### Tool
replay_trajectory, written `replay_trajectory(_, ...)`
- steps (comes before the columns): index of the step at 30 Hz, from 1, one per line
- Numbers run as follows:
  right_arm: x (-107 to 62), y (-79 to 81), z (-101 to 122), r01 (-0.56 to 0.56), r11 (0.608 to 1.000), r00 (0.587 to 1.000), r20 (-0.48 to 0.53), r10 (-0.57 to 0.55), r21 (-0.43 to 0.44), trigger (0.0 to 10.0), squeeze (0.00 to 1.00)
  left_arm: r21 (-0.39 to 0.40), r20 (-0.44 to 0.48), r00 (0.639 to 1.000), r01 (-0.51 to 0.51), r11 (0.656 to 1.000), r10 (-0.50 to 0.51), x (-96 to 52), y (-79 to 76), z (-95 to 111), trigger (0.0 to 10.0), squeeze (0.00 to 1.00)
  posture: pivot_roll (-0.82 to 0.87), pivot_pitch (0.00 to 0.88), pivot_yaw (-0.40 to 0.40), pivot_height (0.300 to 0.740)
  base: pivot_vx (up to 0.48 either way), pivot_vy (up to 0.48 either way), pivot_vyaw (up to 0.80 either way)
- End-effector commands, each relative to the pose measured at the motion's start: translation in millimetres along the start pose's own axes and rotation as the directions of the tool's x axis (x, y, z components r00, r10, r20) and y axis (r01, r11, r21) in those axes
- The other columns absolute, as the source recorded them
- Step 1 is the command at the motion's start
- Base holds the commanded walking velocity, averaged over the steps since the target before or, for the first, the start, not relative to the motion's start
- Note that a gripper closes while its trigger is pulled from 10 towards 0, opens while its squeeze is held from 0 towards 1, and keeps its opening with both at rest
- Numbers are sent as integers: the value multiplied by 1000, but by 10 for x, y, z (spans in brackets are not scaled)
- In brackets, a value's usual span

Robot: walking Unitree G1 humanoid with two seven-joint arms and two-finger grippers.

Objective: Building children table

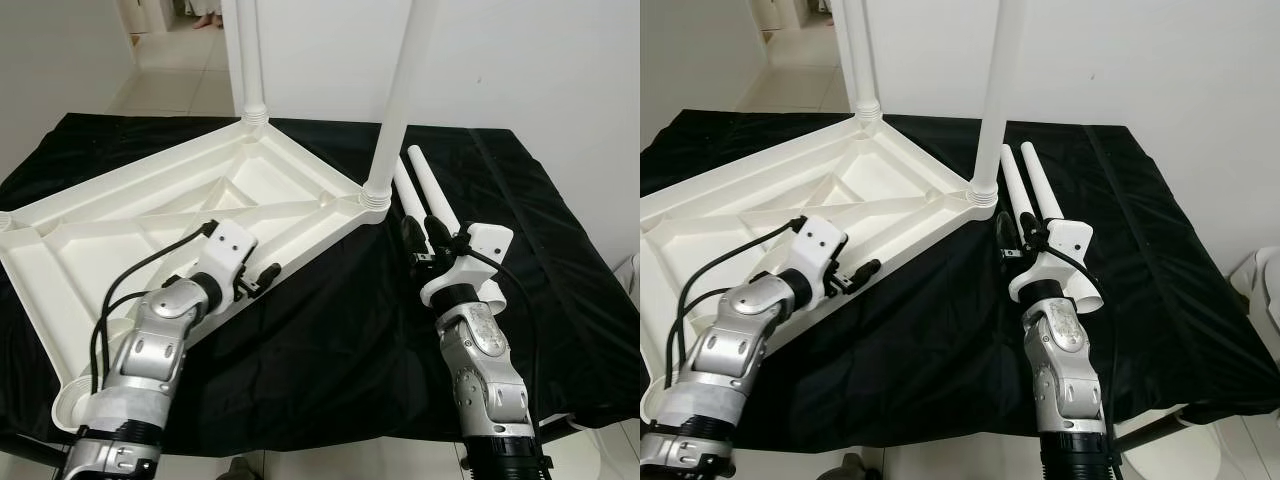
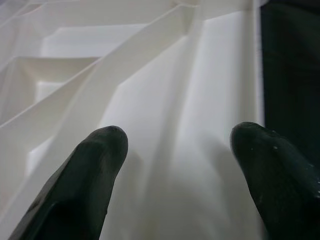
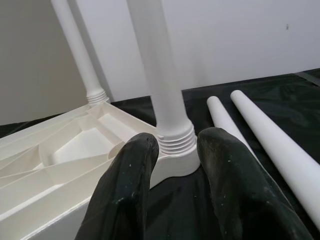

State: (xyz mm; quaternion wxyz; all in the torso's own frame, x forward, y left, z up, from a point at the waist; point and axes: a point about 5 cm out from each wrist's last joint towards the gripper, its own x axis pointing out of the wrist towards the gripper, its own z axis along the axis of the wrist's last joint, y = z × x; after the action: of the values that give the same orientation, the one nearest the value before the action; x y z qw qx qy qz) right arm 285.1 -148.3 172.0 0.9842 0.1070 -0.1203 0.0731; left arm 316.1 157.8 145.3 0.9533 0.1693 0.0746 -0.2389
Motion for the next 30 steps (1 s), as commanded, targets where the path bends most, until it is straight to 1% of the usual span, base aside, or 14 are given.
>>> replay_trajectory(1, 18, 5, 13, 2, 1000, 1000, 12, -2, 1, 10000, 0, -19, -32, 999, -22, 1000, 22, -41, 45, -76, 10000, 0, 76, 10, 5, 740, 0, 0, 0)
replay_trajectory(2, 22, 15, 8, -3, 1000, 1000, 12, 3, 3, 10000, 0, -53, -33, 999, -30, 998, 28, -101, 101, -106, 10000, 0, 78, 7, 0, 740, 0, 0, 0)
replay_trajectory(4, 22, 15, 8, -3, 1000, 1000, 12, 3, 3, 10000, 0, -53, -33, 999, -30, 998, 28, -101, 101, -106, 10000, 0, 78, 7, 0, 740, 0, 0, 0)
replay_trajectory(6, 28, 18, 0, -9, 1000, 1000, 10, 9, 3, 10000, 0, -81, -42, 999, -34, 996, 31, -158, 147, -149, 10000, 0, 84, 6, -8, 740, 0, 0, 0)
replay_trajectory(11, 32, 17, -3, -11, 1000, 1000, 8, 11, 3, 10000, 0, -87, -51, 998, -38, 995, 34, -181, 165, -171, 10000, 0, 84, 6, -8, 740, 0, 0, 0)
replay_trajectory(12, 38, 26, -6, -19, 1000, 1000, 7, 19, 2, 10000, 0, -91, -76, 996, -43, 995, 37, -206, 183, -217, 10000, 0, 87, 5, -10, 740, 0, 0, 0)
replay_trajectory(15, 42, 32, -10, -24, 1000, 1000, 5, 24, 2, 10000, 0, -92, -101, 994, -46, 995, 37, -228, 193, -261, 10000, 0, 89, 5, -15, 740, 0, 0, 0)
replay_trajectory(16, 46, 39, -12, -32, 999, 999, 3, 32, 1, 10000, 0, -87, -155, 987, -42, 995, 28, -261, 197, -348, 10000, 0, 89, 5, -17, 740, 0, 0, 0)
replay_trajectory(19, 46, 39, -12, -32, 999, 999, 3, 32, 1, 10000, 0, -87, -155, 987, -42, 995, 28, -261, 197, -348, 10000, 0, 89, 5, -17, 740, 0, 0, 0)
replay_trajectory(21, 43, 36, -13, -35, 999, 999, 1, 35, -3, 10000, 0, -74, -198, 980, -30, 997, 15, -281, 192, -405, 10000, 0, 87, 7, -17, 740, 0, 0, 0)
replay_trajectory(23, 43, 36, -13, -35, 999, 999, 1, 35, -3, 10000, 0, -74, -198, 980, -30, 997, 15, -281, 192, -405, 10000, 0, 87, 7, -17, 740, 0, 0, 0)
replay_trajectory(25, 46, 33, -12, -36, 999, 999, 0, 36, -6, 10000, 0, -64, -227, 974, -18, 998, 3, -285, 186, -431, 10000, 0, 85, 10, -16, 740, 0, 0, 0)
replay_trajectory(28, 49, 35, -8, -37, 999, 999, 1, 37, -7, 10000, 0, -57, -237, 972, -7, 998, -7, -269, 174, -427, 10000, 0, 84, 12, -16, 740, 0, 0, 0)
replay_trajectory(30, 55, 35, -4, -37, 999, 999, 2, 37, -10, 10000, 0, -43, -245, 969, 24, 999, -34, -222, 140, -400, 8078, 0, 82, 15, -14, 740, 0, 0, 0)
